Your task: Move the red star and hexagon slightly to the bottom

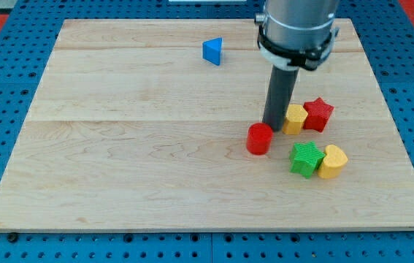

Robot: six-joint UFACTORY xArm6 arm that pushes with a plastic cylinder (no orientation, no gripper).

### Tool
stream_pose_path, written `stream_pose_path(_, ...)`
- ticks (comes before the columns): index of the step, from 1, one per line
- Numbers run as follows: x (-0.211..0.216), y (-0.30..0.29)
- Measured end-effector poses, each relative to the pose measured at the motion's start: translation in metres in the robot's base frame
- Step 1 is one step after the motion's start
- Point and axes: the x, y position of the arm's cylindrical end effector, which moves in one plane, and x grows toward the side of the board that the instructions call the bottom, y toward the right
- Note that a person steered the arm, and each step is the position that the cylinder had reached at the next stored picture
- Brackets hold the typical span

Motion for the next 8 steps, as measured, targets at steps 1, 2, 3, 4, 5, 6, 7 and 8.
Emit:
stream_pose_path(1,-0.01,-0.024)
stream_pose_path(2,-0.037,-0.022)
stream_pose_path(3,-0.076,-0.002)
stream_pose_path(4,-0.083,0.09)
stream_pose_path(5,-0.066,0.108)
stream_pose_path(6,-0.045,0.089)
stream_pose_path(7,-0.044,0.07)
stream_pose_path(8,-0.051,0.069)
